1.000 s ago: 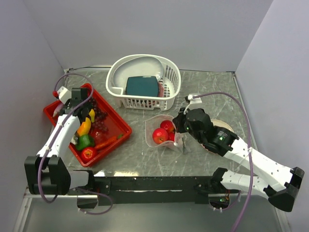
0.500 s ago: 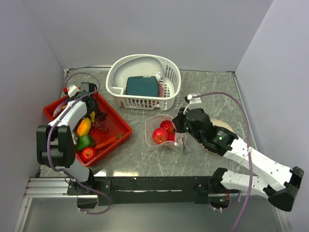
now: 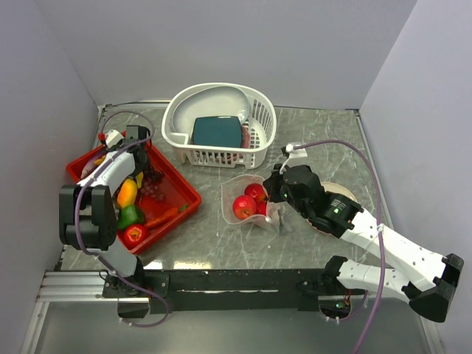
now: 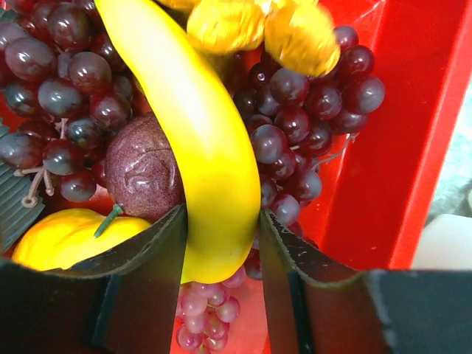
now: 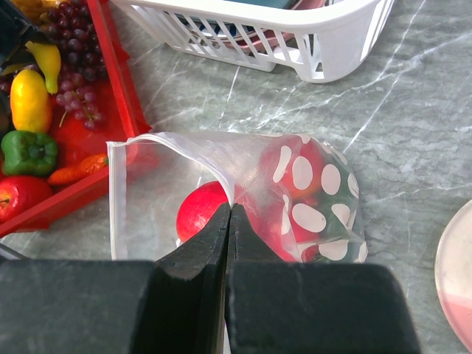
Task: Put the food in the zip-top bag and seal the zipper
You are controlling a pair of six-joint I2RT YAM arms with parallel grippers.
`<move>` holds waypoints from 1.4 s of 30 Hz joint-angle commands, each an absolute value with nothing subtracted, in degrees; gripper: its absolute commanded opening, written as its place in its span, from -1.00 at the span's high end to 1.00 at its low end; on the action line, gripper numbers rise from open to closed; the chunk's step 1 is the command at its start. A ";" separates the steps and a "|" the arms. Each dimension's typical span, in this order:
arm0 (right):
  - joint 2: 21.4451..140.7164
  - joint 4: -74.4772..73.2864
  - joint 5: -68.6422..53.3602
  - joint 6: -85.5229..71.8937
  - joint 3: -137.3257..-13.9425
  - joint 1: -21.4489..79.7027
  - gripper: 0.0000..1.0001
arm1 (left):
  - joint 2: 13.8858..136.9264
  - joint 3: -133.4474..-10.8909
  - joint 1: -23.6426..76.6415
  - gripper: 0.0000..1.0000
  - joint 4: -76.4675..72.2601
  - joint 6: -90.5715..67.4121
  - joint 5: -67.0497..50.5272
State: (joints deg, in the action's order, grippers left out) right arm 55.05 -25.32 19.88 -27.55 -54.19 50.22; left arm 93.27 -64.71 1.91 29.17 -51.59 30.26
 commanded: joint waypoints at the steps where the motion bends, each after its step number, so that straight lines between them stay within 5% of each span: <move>1: 55.11 -22.76 20.83 -27.07 -54.49 49.83 1.00 | 86.14 -63.20 1.85 0.12 29.71 -52.82 30.06; 13: 55.46 -22.68 20.48 -26.98 -54.23 49.83 1.00 | 68.74 -56.43 2.11 0.16 30.59 -53.45 21.63; 17: 55.72 -22.15 20.48 -26.98 -54.32 49.83 1.00 | 63.38 -56.77 3.77 0.21 29.54 -48.96 13.29; 28: 59.41 -22.06 19.60 -28.74 -57.83 49.92 1.00 | 53.18 -60.73 27.59 0.22 25.05 -46.58 -9.03; 42: 63.63 -23.64 23.55 -30.32 -62.31 50.10 1.00 | 45.00 -54.67 29.18 0.25 25.57 -50.28 -37.35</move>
